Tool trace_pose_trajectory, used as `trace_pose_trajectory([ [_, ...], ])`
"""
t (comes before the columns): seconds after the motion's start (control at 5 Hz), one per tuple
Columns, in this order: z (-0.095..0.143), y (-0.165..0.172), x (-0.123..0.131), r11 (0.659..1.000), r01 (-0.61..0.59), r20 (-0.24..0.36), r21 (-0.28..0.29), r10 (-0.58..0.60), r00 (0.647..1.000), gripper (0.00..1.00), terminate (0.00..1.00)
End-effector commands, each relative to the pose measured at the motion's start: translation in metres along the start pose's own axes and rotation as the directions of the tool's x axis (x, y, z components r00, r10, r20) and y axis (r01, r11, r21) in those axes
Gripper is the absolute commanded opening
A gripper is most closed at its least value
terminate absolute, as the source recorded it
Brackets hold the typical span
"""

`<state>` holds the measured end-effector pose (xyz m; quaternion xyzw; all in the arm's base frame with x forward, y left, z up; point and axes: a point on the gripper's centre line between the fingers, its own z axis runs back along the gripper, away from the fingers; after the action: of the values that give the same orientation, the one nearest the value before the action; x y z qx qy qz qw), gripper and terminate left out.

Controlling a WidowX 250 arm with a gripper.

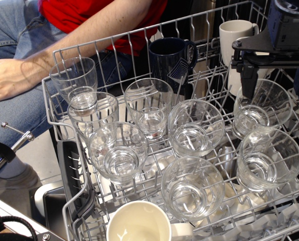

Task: Pick up glass cup

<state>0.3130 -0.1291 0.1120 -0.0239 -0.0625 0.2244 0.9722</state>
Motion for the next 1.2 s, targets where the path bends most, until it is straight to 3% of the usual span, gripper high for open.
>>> trace_pose_trajectory([
  [0.0,0.000,0.000,0.000,1.000,0.000,0.000,0.000,0.000,1.000,1.00,0.00],
  [0.2,-0.022,-0.007,0.006,1.000,-0.014,0.034,0.017,0.013,0.999,1.00,0.00],
  [0.4,-0.042,-0.005,0.014,0.999,-0.034,0.056,-0.002,0.034,0.998,1.00,0.00],
  [0.6,-0.060,-0.004,0.023,0.995,-0.094,0.047,-0.021,0.095,0.994,1.00,0.00],
  [1.0,-0.092,-0.003,0.028,0.985,-0.175,0.046,-0.005,0.175,0.984,1.00,0.00],
])
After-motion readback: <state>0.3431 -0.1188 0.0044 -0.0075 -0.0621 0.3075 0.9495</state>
